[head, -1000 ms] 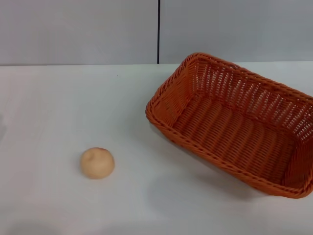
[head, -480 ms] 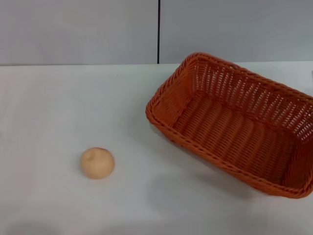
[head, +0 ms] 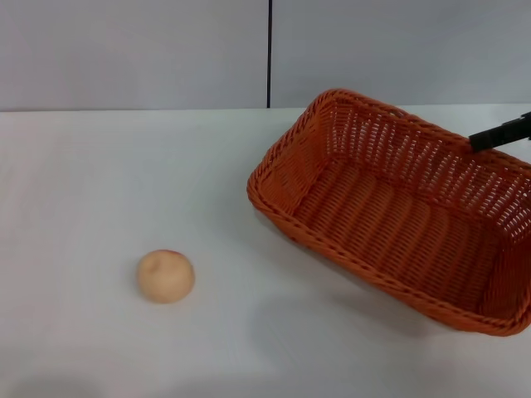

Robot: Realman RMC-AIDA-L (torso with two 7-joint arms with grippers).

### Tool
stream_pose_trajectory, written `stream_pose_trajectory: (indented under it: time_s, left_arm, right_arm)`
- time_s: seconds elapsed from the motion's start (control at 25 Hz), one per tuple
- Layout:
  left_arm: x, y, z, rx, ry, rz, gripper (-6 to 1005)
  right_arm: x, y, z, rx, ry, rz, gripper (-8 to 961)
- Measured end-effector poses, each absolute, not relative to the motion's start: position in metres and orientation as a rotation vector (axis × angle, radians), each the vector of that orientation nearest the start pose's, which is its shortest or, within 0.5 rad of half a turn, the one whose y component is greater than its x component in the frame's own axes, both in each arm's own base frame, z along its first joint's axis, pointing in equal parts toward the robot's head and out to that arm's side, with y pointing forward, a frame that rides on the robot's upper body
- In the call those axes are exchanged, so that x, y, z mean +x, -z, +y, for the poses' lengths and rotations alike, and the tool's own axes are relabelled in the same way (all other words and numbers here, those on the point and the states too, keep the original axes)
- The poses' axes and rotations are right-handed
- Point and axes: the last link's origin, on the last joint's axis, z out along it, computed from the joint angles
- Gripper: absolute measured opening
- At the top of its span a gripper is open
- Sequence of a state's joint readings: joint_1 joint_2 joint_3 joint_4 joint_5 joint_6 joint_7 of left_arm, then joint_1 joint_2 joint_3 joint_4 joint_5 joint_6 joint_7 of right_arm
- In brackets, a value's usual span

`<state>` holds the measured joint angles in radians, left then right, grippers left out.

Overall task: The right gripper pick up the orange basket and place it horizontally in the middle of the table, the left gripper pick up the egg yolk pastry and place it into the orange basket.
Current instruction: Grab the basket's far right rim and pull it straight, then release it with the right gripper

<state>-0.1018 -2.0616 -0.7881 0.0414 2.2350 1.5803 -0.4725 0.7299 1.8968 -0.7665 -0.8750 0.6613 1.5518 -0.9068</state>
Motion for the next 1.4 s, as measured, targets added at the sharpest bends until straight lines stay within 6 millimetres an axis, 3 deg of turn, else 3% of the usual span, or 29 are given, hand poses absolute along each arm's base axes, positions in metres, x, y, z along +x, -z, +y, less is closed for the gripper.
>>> stream_pose_trajectory:
  time_s: [0.4,0.92,1.16,1.36,1.4]
  left_arm:
    - [-0.408,-0.041,0.178,-1.364,0.778,-0.666,843]
    - [-0.408,-0.041,0.180,-1.369,0.781,-0.661,843]
    - [-0.407,-0.042,0.182,-1.371,0.785,-0.658,843]
    - [-0.407,-0.041,0.182,-1.372,0.782,-0.659,843]
    - [-0.407,-0.041,0.182,-1.372,0.782,-0.659,843]
  right_arm:
    - [0.264,-0.061,0.395,-2.536,0.026,1.229,824]
    - [0.270,-0.057,0.397,-2.522,0.041,1.183,727]
    - [0.268,-0.058,0.398,-2.514,0.034,1.141,534]
    - [0.261,-0.053,0.401,-2.552,0.046,1.081,292]
    - [0.259,-0.052,0.401,-2.564,0.056,1.061,280]
